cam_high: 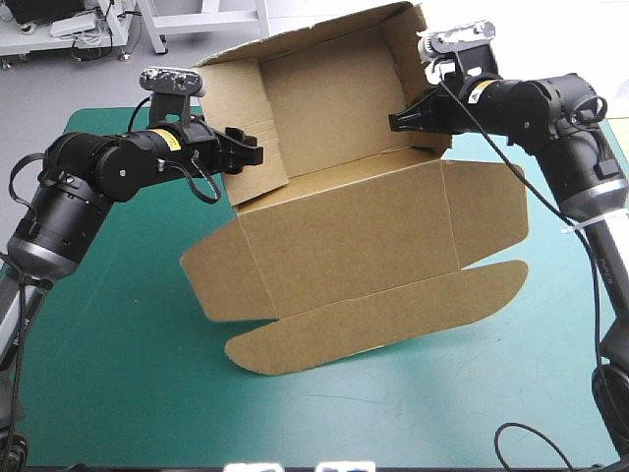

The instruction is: Fold the box

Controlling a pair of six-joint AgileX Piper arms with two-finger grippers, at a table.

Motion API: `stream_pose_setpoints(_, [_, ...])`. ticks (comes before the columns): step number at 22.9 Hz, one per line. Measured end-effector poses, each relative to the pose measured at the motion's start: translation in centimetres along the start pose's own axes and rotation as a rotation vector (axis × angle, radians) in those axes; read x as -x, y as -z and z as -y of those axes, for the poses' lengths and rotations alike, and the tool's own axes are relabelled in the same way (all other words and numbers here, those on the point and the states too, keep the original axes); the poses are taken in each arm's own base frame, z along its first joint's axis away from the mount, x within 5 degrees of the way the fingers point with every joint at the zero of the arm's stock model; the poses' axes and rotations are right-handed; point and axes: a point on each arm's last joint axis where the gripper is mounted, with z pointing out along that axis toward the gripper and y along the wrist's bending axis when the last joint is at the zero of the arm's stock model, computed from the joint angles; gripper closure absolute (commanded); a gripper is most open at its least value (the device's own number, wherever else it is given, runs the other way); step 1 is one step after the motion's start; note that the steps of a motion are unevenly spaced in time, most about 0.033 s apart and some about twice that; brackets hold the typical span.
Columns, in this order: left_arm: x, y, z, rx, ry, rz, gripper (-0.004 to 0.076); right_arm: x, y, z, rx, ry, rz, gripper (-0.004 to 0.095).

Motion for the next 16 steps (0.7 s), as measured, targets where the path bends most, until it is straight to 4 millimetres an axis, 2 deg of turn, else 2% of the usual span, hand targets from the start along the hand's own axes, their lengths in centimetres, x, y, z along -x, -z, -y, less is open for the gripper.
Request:
stream_pose_setpoints(3, [-0.1, -0.2, -0.4, 0.039, 0.023, -0.011, 0.0328, 0.0, -0.1, -0.4, 0.026, -0.003, -0.001, 0.0925])
stream_pose_setpoints(5, [0.1, -0.2, -0.3, 0.041, 0.05, 0.007, 0.0374, 0.0, -0.2, -0.4, 0.032, -0.004, -0.001, 0.0925])
stream_pose_setpoints(7, [0.3, -0.2, -0.3, 0.035, 0.068, 0.03, 0.0484, 0.0, -0.2, -0.4, 0.032, 0.002, -0.002, 0.0925])
stream_pose_setpoints(8, [0.3, -0.1, -0.3, 0.031, 0.077, 0.039, 0.0638, -0.1, -0.2, -0.4, 0.032, 0.004, -0.003, 0.0925])
stream_pose_setpoints(10, [0.4, -0.2, -0.3, 0.025, 0.07, 0.048, 0.0731, -0.1, -0.2, -0.1, 0.008, 0.015, -0.009, 0.0924])
stream_pose_setpoints(12, [0.3, -0.9, -0.3, 0.024, 0.018, 0.03, 0.0733, -0.5, -0.2, 0.1, -0.011, 0.016, -0.048, 0.0924])
stream_pose_setpoints(14, [-0.2, -2.4, -0.4, 0.025, -0.003, -0.022, 0.0733, -1.1, -1.0, 0.3, -0.019, 0.012, -0.111, 0.0924])
stream_pose_setpoints(16, [-1.5, -5.0, -0.1, 0.026, -0.017, -0.13, 0.0733, -2.4, -3.1, 0.9, -0.046, 0.01, -0.228, 0.0924])
